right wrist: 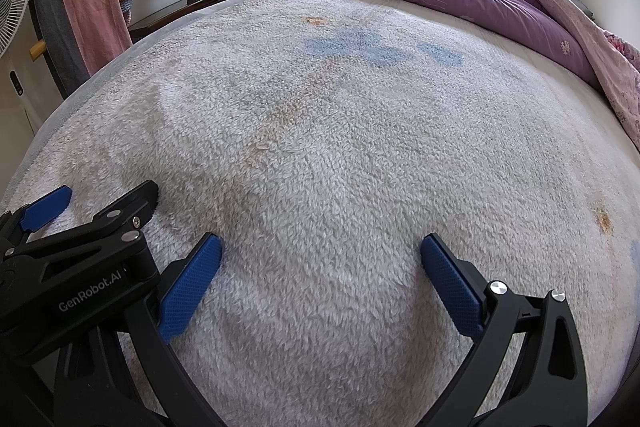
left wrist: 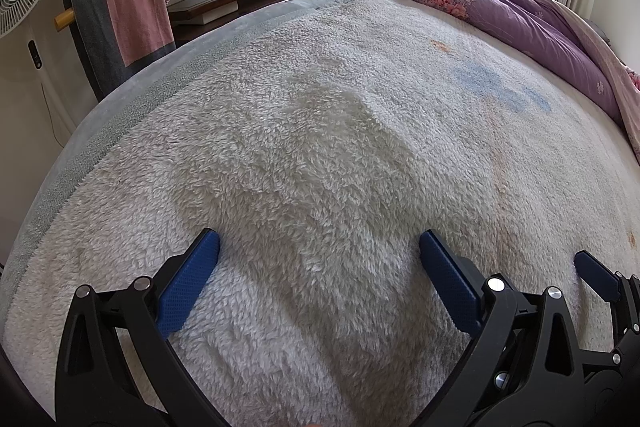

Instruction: Fold large clothes

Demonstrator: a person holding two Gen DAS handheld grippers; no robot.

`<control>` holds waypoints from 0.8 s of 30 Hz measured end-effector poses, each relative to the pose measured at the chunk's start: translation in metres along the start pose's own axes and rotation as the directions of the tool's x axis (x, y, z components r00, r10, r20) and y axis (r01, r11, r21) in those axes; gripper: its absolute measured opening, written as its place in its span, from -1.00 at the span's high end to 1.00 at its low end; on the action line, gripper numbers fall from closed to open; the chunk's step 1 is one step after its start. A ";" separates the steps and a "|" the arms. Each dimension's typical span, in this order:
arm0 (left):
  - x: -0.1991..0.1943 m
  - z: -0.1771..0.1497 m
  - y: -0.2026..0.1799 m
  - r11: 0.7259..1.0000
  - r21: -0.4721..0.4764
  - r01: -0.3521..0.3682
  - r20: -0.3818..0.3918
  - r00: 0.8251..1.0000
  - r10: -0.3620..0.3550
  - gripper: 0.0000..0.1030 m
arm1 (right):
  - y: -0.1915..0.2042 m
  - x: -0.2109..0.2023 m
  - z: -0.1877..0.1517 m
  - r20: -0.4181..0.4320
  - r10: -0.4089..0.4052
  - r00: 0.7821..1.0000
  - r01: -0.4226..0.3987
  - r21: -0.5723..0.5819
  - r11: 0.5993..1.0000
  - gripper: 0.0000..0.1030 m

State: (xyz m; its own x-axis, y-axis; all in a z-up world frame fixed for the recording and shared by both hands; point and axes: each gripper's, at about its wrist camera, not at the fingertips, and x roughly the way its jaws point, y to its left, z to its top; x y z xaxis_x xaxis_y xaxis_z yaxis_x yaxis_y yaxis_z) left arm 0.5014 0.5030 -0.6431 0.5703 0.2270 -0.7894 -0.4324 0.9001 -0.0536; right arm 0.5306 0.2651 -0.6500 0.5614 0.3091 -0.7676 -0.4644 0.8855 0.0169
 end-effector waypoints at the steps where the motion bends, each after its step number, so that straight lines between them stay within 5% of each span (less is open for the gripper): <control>1: 0.000 0.000 0.000 1.000 0.000 0.000 0.000 1.000 0.000 -0.91 | 0.000 0.000 0.000 0.000 0.000 1.000 0.000 0.000 1.000 -0.86; 24: -0.004 -0.001 0.000 1.000 -0.006 0.007 0.006 1.000 -0.007 -0.90 | 0.000 0.001 0.000 0.000 0.006 1.000 -0.006 0.004 1.000 -0.86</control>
State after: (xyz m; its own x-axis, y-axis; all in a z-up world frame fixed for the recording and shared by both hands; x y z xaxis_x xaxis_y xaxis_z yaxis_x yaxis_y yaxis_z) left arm 0.4988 0.5023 -0.6407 0.5775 0.2229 -0.7854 -0.4328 0.8993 -0.0630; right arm 0.5313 0.2656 -0.6506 0.5588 0.3142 -0.7675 -0.4649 0.8850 0.0239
